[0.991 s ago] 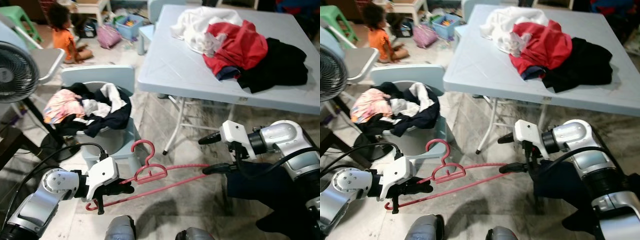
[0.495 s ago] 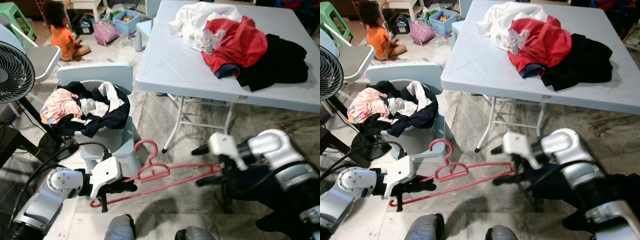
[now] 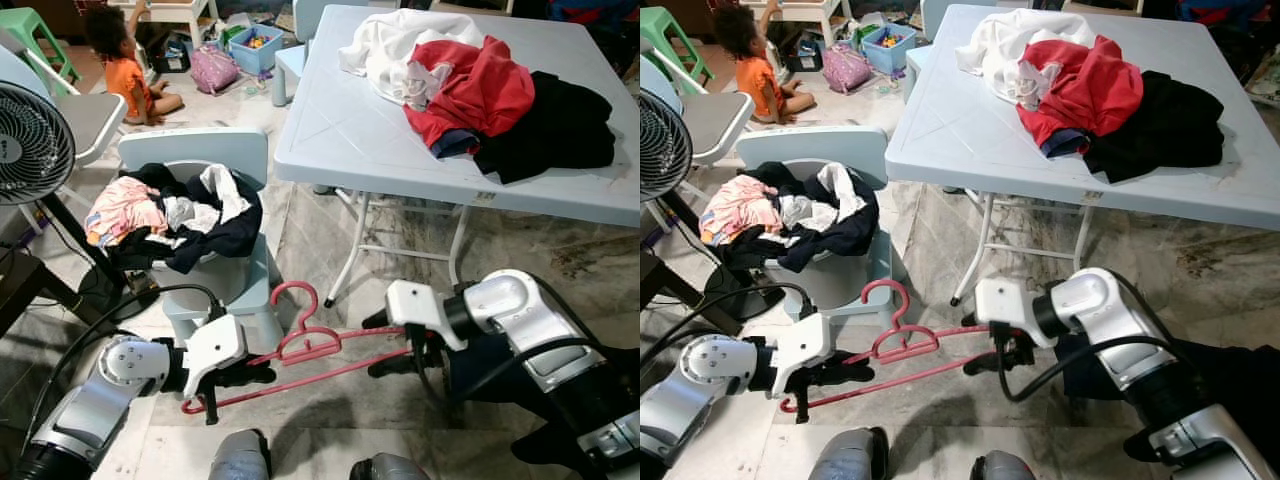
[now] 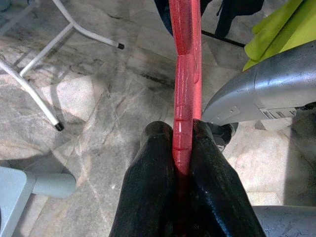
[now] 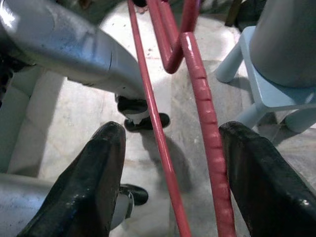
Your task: Hang hanger
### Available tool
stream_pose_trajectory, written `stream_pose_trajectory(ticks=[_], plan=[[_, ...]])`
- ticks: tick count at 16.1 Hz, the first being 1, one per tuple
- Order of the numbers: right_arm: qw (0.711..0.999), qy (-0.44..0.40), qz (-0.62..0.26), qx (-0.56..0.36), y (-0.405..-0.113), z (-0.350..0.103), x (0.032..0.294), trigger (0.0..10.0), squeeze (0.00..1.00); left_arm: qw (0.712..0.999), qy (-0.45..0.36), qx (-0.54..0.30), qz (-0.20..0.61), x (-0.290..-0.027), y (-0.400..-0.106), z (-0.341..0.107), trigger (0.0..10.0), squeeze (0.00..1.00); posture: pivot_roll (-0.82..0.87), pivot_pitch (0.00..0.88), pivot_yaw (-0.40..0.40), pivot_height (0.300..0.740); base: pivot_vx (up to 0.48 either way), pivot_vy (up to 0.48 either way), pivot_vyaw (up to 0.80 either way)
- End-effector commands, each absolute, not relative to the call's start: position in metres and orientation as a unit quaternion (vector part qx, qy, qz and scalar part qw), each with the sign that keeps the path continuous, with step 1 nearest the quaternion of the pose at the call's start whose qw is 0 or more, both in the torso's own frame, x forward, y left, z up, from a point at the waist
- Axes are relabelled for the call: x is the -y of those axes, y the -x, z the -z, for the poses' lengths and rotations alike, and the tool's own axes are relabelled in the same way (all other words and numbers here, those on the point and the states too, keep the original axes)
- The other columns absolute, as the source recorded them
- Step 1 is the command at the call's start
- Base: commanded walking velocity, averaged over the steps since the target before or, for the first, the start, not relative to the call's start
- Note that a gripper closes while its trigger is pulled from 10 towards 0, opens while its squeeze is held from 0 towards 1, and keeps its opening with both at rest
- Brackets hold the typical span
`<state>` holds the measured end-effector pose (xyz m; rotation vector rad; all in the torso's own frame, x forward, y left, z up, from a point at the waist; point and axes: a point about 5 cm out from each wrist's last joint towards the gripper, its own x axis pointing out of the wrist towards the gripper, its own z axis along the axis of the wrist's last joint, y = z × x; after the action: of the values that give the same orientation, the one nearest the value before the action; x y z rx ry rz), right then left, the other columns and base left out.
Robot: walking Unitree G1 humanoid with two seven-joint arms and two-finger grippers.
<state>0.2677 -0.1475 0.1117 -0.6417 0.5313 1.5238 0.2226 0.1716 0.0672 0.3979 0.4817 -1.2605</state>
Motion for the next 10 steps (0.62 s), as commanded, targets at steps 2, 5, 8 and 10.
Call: stream_pose_trajectory(ticks=[2,5,8,10], plan=[[0.625,0.322,-0.674,-0.227,-0.272,-0.119,0.142,0.0,0.00,0.756,-0.193,-0.219,0.585,-0.169,-0.226,-0.067,10.0,0.00,-0.02,0.051,-0.009,0.740,0.000,0.000,0.00],[0.614,0.349,-0.670,-0.228,-0.276,-0.113,0.133,0.0,0.00,0.756,-0.196,-0.216,0.586,-0.167,-0.227,-0.066,10.0,0.00,-0.03,0.047,-0.014,0.740,0.000,0.000,0.00],[0.608,0.350,-0.675,-0.226,-0.279,-0.113,0.126,0.0,0.00,0.754,-0.197,-0.217,0.587,-0.167,-0.227,-0.065,10.0,0.00,-0.03,0.047,-0.014,0.740,0.000,0.000,0.00],[0.602,0.356,-0.678,-0.227,-0.283,-0.112,0.124,0.0,0.00,0.753,-0.199,-0.217,0.588,-0.166,-0.227,-0.064,10.0,0.00,-0.03,0.044,-0.014,0.740,0.000,0.000,0.00]])
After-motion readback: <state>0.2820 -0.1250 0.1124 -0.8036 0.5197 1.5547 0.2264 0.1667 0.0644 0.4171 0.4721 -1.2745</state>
